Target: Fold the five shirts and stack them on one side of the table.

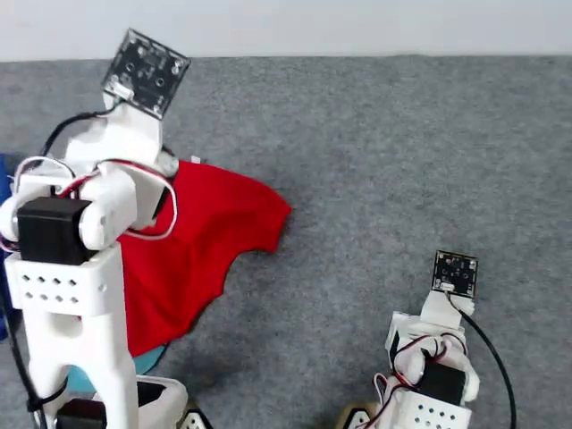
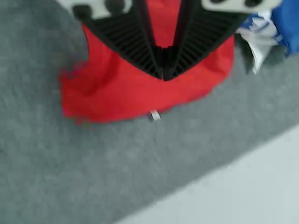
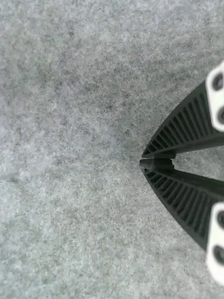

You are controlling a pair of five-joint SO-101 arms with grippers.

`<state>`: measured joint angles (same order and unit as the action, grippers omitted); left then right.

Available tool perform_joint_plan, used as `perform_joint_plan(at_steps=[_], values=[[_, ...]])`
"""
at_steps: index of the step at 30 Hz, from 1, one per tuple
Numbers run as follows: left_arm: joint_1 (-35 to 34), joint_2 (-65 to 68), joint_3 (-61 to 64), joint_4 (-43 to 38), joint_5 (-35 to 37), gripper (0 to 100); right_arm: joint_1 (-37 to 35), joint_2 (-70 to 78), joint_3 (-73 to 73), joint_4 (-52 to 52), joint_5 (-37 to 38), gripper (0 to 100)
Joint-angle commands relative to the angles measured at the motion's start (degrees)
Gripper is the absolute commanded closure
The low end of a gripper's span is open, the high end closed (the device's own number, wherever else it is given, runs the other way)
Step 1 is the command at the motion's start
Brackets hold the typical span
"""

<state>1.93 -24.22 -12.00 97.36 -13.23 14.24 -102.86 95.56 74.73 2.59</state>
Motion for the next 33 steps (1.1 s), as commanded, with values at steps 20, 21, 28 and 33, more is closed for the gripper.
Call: perform_joint_plan(at_steps=[20,21,28,33], values=[[-27.87,-2.37,6.29,3.16,1.58,100,0.22,-0.84,0.88,0.22,-0.44,99.0],[-29.45,-3.25,6.29,3.16,1.49,100,0.22,-0.84,0.79,0.13,-0.18,99.0],[-43.16,-7.65,7.08,3.16,1.32,100,-3.74,-0.22,-8.18,-8.4,9.58,99.1],[-52.92,-7.82,12.97,3.16,0.0,100,-16.48,4.53,-19.52,-5.32,9.85,99.1]])
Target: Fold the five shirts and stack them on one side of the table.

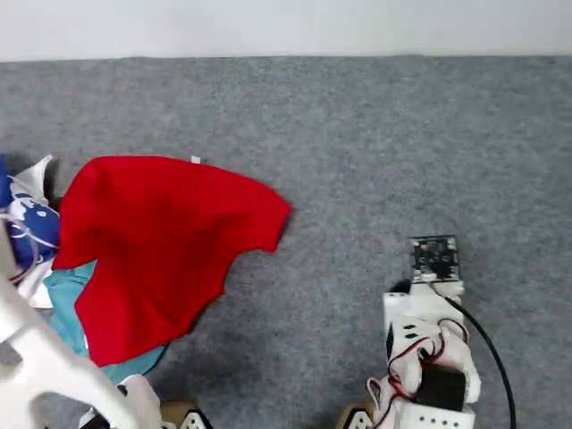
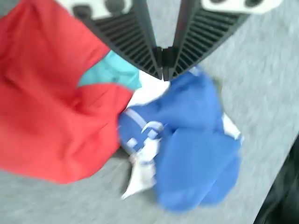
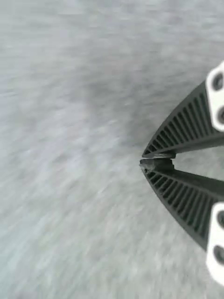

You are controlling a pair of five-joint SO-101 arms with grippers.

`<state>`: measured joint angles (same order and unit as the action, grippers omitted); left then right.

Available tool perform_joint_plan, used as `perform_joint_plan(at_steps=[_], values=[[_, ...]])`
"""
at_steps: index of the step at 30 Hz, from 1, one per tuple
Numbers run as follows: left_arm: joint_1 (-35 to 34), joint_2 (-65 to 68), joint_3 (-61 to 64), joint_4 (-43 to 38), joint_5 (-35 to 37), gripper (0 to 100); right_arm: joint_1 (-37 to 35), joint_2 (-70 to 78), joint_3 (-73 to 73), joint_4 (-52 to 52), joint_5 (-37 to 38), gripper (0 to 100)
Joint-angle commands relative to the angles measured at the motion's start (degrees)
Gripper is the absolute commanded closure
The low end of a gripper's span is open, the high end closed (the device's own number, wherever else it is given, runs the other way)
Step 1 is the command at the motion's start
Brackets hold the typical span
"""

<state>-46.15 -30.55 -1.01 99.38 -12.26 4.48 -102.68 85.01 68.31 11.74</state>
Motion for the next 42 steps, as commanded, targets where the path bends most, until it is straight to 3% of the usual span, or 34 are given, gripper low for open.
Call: perform_joint_plan(at_steps=[1,12,19,24,31,42], values=[[-6.33,-1.49,2.77,1.14,-1.05,100,-9.54,6.99,-11.69,1.63,0.62,99.1],[-15.12,-1.58,3.74,1.14,-1.14,100,-36.88,54.37,-42.9,3.74,0.97,99.1],[-16.88,-1.58,3.74,1.14,-1.14,100,-50.59,79.69,-56.62,2.24,11.25,99.1],[-16.88,-1.58,3.74,1.14,-1.14,100,-54.2,94.81,-66.55,0.75,13.89,95.7],[-16.88,-1.58,3.74,1.14,-1.14,100,-57.45,109.23,-78.95,0.84,14.07,68.6],[-16.88,-1.58,3.74,1.14,-1.14,100,-63.34,125.93,-89.49,0.48,14.24,68.8]])
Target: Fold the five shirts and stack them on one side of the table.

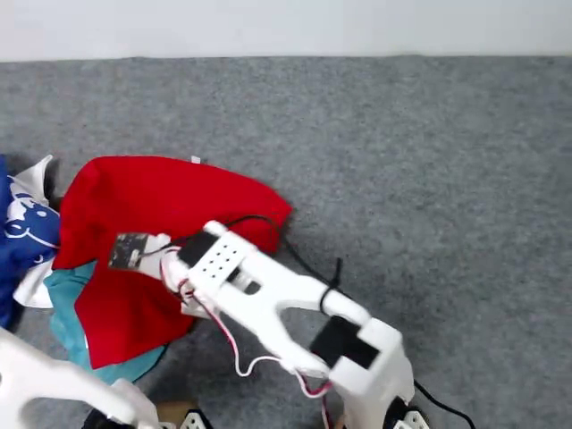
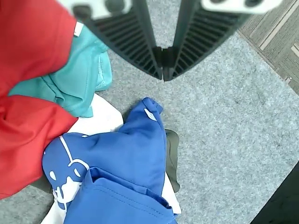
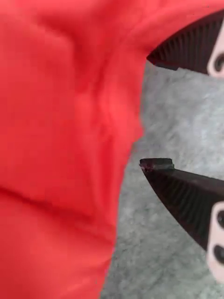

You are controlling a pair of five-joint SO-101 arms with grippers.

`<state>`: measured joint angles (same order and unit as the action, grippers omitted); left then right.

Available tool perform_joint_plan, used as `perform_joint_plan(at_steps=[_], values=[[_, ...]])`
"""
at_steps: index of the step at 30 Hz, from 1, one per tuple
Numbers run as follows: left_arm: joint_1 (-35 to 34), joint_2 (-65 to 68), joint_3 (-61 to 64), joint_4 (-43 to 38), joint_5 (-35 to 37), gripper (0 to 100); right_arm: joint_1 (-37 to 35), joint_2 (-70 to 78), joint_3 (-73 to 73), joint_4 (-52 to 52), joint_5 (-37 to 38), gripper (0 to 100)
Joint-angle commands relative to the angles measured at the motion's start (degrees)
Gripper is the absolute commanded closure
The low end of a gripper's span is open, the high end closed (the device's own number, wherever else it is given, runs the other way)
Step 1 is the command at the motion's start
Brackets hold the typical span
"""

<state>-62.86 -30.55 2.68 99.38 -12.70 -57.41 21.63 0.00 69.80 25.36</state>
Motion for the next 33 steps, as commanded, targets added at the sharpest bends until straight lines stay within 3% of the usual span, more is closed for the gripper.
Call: perform_joint_plan(at_steps=[1,8,14,24,33], values=[[-0.18,-1.58,0.04,1.14,-0.7,100,-1.71,3.38,-5.45,-1.01,0.62,68.8],[-0.18,-1.58,0.04,1.14,-0.7,100,1.01,14.46,-13.8,-0.31,0.62,71.6],[-0.18,-1.58,0.04,1.14,-0.7,100,3.3,17.98,-22.95,3.74,0.7,99.7],[-0.18,-1.67,0.04,1.14,-0.7,100,11.74,14.73,-29.27,15.08,5.98,98.8],[0.26,-1.67,-0.04,1.14,-0.7,100,29.67,7.25,-29.27,24.31,16.79,98.8]])
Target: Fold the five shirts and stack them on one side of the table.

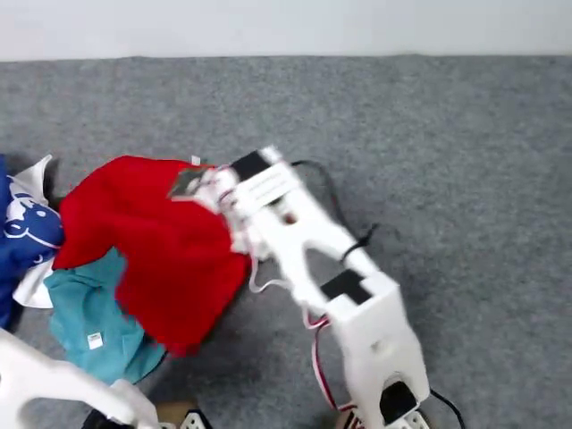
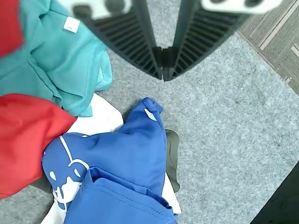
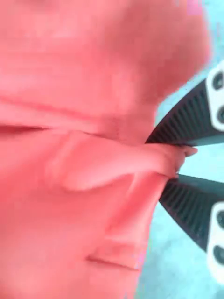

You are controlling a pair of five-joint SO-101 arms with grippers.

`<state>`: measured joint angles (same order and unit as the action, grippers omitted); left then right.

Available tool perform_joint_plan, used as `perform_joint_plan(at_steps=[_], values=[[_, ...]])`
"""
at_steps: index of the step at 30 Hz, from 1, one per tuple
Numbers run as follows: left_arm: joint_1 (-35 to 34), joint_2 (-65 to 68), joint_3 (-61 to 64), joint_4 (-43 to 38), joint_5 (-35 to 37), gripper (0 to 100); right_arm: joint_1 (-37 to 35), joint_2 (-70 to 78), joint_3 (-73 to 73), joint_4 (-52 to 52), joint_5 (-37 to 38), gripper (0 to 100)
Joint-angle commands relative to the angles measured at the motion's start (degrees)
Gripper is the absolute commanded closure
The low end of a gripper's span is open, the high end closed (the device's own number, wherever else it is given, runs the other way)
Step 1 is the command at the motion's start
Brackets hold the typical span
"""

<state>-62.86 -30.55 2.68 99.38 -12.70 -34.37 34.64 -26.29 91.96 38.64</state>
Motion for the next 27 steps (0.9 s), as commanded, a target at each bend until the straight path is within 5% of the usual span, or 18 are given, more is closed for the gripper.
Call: perform_joint_plan(at_steps=[1,15,27], values=[[0.26,-1.67,-0.04,1.14,-0.7,100,8.84,-6.2,-2.99,2.68,4.84,98.8],[6.77,-14.24,5.76,1.14,-5.54,100,38.9,-6.73,-2.99,-0.13,19.6,98.8],[14.15,-22.77,14.64,1.14,-5.36,100,56.4,-6.37,-2.73,-9.8,27.08,98.8]])
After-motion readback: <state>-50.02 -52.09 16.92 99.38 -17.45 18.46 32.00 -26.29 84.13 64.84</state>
